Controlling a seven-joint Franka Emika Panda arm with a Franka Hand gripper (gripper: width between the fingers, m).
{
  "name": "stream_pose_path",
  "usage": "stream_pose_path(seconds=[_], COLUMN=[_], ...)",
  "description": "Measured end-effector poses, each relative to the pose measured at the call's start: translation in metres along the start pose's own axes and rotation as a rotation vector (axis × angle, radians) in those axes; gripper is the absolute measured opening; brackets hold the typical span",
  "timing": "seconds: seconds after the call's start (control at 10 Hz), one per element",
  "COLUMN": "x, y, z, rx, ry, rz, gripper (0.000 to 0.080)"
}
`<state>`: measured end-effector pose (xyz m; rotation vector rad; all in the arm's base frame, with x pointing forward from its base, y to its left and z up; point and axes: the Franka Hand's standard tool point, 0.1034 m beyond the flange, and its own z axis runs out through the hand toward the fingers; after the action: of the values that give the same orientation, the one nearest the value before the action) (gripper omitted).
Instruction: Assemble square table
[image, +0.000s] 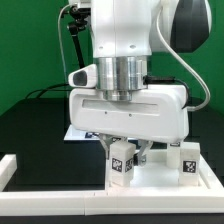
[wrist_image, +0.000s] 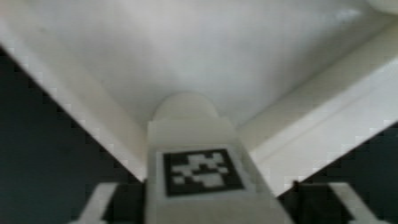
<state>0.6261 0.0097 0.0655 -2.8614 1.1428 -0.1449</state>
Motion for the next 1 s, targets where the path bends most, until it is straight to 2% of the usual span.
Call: stream_pose_path(seconds=[0.4,0.6,0.9,1.0], x=[0.0010,0.0015,0.0029,0.0037], y=[0.0014,0.0016,0.0026,0.0035], z=[0.0010,0.0013,0.0019,0.0020], rx=[-0.002,-0.008,0.018,0.016], ry=[0.001,-0.001,-0.044,-0.058], rz=[0.271,0.559,1.014,1.119], gripper=[0.0288,0.0288,0.0288,0.0288])
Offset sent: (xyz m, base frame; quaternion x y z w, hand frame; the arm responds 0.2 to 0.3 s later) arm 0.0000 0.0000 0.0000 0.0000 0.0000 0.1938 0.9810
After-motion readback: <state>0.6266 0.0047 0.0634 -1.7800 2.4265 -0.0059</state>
